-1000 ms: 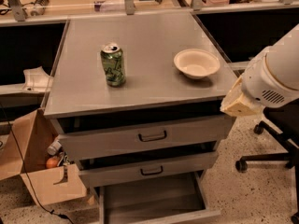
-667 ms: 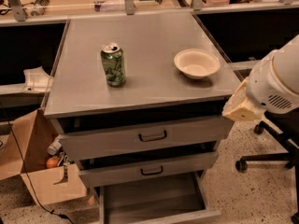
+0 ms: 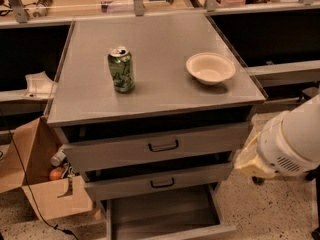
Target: Close bottom drawer
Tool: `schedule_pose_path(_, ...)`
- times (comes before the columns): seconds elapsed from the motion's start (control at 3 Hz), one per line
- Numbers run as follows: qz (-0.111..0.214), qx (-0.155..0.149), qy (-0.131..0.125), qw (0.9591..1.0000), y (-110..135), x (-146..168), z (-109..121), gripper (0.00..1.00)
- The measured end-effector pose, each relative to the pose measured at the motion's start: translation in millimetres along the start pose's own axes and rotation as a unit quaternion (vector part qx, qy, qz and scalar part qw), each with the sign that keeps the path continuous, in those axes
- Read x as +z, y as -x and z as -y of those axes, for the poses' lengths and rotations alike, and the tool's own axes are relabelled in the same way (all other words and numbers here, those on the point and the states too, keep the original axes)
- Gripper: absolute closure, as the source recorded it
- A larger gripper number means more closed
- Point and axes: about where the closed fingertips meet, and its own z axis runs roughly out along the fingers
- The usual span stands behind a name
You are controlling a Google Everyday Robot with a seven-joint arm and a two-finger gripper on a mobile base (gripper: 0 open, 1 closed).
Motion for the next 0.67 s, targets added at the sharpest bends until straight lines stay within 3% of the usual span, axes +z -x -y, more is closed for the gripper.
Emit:
schedule_pose_path(0.33, -0.016, 0.015, 0.016, 0.9996, -21.8, 30.7, -15.8, 1.0)
schedule_pose_path(0.67, -0.012, 0.019, 0.012, 0.9997, -21.5, 25.2, -18.1, 1.0)
